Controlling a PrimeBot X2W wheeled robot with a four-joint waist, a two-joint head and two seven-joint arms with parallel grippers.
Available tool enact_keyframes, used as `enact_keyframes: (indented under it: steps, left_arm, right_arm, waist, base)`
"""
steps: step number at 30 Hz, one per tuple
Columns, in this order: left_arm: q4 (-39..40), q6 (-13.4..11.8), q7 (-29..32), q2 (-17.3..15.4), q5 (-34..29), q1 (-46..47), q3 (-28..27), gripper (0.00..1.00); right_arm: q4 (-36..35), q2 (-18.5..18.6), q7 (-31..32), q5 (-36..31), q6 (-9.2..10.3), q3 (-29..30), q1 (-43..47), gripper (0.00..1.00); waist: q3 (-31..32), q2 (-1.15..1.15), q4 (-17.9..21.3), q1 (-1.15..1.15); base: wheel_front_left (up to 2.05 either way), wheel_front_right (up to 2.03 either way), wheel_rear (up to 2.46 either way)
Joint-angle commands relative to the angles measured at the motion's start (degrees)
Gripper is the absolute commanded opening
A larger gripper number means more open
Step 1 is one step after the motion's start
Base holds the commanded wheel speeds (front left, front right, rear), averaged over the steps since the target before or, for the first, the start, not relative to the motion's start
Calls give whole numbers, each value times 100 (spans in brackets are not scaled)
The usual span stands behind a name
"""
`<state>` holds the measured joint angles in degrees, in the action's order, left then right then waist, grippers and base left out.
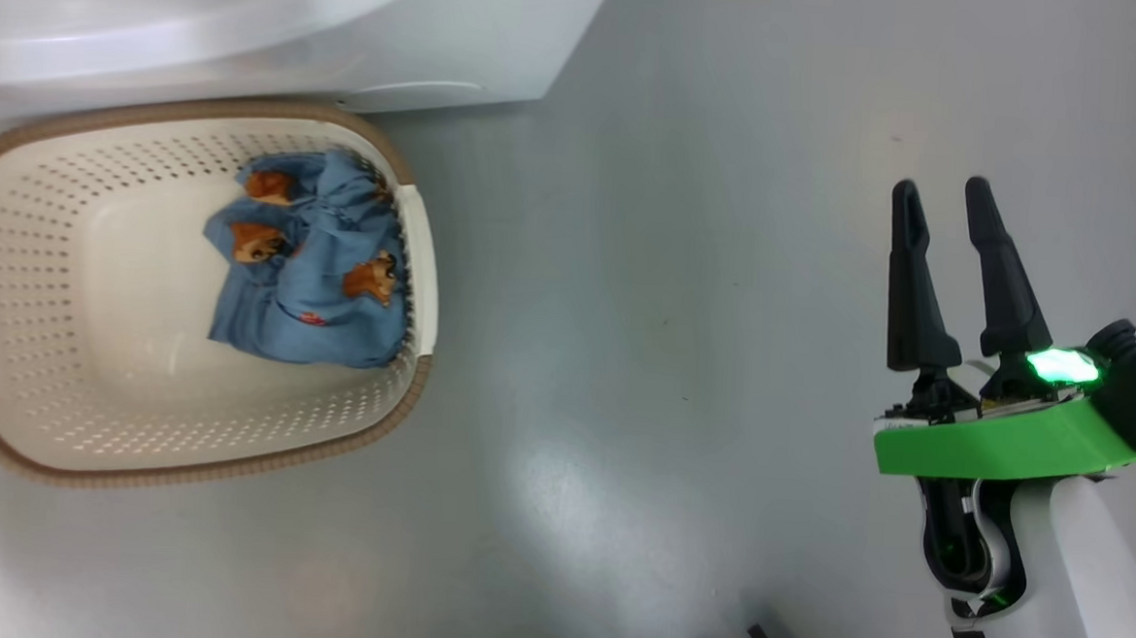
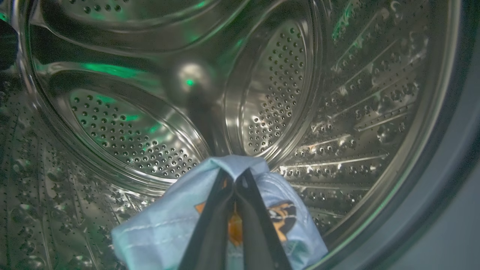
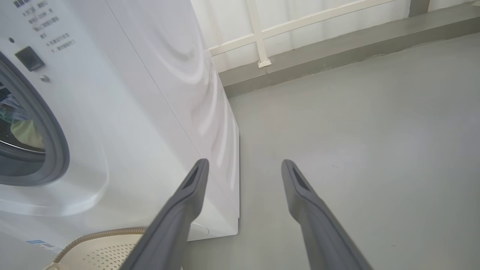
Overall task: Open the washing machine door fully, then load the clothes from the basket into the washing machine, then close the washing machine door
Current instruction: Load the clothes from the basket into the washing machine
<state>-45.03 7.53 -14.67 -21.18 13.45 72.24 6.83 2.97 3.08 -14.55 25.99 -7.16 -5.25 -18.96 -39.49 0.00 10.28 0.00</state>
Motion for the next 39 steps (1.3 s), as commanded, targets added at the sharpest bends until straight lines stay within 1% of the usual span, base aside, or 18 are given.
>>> enact_keyframes:
  steps: [1,4,6,9,14,15,16,17,19,22,23,24,25,27,28,29,33,39]
  left_arm:
    - [281,-5,-33,-343,-90,109,-180,0]
    - [398,-5,-33,-417,-219,135,-315,0]
    - [233,-5,-33,-454,-293,94,-339,0]
    - [-188,-5,-33,-506,-341,128,-307,0]
    - [-904,-5,-33,-603,-329,357,-25,0]
    - [-1238,-5,-33,-630,-275,467,60,0]
    - [-1414,-5,-33,-636,-255,523,116,0]
    - [-1414,-5,-33,-636,-255,523,116,0]
    - [-1749,-5,-21,-653,-196,659,177,0]
    - [-2111,-5,-2,-610,-120,790,314,0]
    - [-2205,-5,-2,-588,-87,814,345,7]
    - [-2274,-5,-4,-567,-59,835,377,22]
    - [-2327,-5,-7,-555,-35,856,412,33]
    - [-2390,-5,-14,-523,50,888,445,78]
    - [-2404,-5,-17,-495,101,889,464,93]
    - [-2407,-5,-21,-463,162,880,469,100]
    - [-2302,-5,-29,-346,404,757,440,100]
    - [-1740,-5,-31,-198,703,313,336,100]
  right_arm:
    - [-158,-19,-45,131,-33,-120,-29,100]
    - [-171,-20,-45,186,-33,-165,-50,100]
    - [-166,-20,-45,219,-33,-209,-50,100]
    - [-162,-20,-45,260,-33,-267,-49,100]
    - [-166,-20,-45,302,-33,-355,-50,100]
    - [-165,-20,-45,313,-33,-375,-49,100]
    - [-163,-20,-45,317,-33,-381,-48,100]
    - [-163,-20,-45,317,-33,-381,-48,100]
    - [-159,-20,-45,328,-33,-386,-50,100]
    - [-154,-20,-45,345,-33,-371,-50,100]
    - [-152,-20,-45,348,-33,-366,-48,100]
    - [-150,-20,-45,351,-33,-360,-47,100]
    - [-149,-20,-45,355,-33,-356,-49,100]
    - [-148,-20,-45,356,-33,-347,-64,100]
    - [-146,-20,-45,352,-33,-340,-73,100]
    - [-143,-20,-45,341,-33,-328,-77,100]
    - [-136,-20,-45,288,-33,-282,-65,100]
    - [-110,-20,-45,221,-33,-242,-44,100]
  waist:
    - [-125,0,136,0]
    - [-177,0,235,0]
    - [-185,0,299,0]
    - [-198,0,374,0]
    - [-206,0,472,0]
    - [-204,0,496,0]
    - [-201,0,503,0]
    - [-201,0,503,0]
    - [-200,0,514,0]
    - [-186,0,507,0]
    - [-177,0,498,0]
    - [-166,0,487,0]
    - [-157,0,478,0]
    - [-136,0,452,0]
    - [-122,0,436,0]
    - [-97,0,408,0]
    - [11,0,297,0]
    - [202,0,144,0]
  base:
    - [0,0,0]
    - [0,0,0]
    - [0,0,0]
    - [0,0,0]
    - [0,0,0]
    - [0,0,0]
    - [0,0,0]
    - [0,0,0]
    - [0,0,0]
    - [0,0,0]
    - [0,0,0]
    - [0,0,0]
    - [0,0,0]
    - [0,0,0]
    - [0,0,0]
    - [0,0,0]
    - [0,0,0]
    - [0,0,0]
